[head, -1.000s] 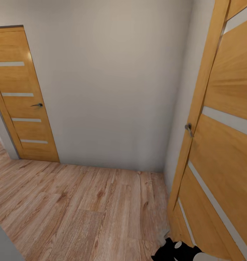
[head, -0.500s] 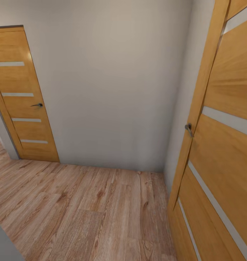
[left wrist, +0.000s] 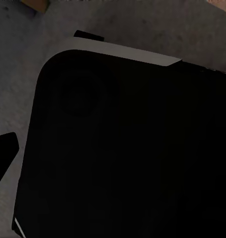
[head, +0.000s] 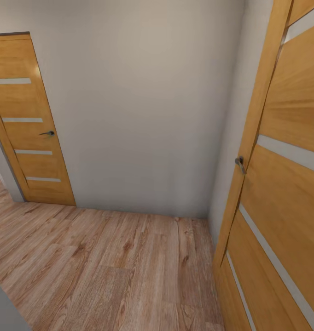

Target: Move the two storage containers from the living room to the garage. In the garage, place one container on the floor and stack the other container on top of it (either order is fine).

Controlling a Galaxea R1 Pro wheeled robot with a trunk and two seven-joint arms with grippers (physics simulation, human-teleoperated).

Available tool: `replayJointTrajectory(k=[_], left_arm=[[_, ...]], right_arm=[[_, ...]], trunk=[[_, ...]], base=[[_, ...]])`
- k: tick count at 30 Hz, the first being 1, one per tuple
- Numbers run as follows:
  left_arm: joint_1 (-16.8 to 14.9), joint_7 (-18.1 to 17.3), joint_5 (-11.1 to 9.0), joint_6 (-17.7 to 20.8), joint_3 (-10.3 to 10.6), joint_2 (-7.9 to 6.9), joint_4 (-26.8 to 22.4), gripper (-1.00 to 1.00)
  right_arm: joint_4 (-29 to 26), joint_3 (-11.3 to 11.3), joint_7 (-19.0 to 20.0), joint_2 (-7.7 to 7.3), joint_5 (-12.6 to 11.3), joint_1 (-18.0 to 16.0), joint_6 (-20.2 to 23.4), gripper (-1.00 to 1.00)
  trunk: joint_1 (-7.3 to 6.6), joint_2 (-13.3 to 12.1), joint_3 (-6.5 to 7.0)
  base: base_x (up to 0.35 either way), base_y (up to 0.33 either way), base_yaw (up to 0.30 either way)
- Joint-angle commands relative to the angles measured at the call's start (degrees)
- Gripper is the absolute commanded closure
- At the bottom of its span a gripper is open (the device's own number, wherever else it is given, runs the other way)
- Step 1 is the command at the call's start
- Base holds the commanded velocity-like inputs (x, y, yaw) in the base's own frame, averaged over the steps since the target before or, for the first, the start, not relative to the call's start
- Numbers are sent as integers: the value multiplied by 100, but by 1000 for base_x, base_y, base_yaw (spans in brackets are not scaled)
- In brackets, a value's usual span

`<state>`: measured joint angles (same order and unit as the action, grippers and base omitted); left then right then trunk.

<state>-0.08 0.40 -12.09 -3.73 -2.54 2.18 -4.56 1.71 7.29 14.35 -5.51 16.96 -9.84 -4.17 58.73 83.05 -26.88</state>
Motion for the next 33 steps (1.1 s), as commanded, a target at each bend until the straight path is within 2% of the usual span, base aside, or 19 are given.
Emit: replayJointTrajectory(k=[1, 12, 20, 33], left_arm=[[-1, 4, -14, -15, -24, 2, -1, -100], [-1, 4, -20, -13, -25, 2, -1, -100], [-1, 4, -22, -14, -18, -6, -1, -100], [-1, 4, -22, -15, -19, -7, -1, -100]], right_arm=[[20, 44, 6, -2, 0, -5, -45, -100], [22, 44, 6, -3, 0, 0, -61, -100], [22, 45, 6, -3, 9, 0, -66, -100], [22, 44, 6, -3, 9, 0, -66, -100]], trunk=[[0, 3, -5], [0, 3, -5], [0, 3, -5], [0, 3, -5]], base=[[0, 0, 0], [1, 0, 0], [180, 0, 0], [17, -3, 0]])
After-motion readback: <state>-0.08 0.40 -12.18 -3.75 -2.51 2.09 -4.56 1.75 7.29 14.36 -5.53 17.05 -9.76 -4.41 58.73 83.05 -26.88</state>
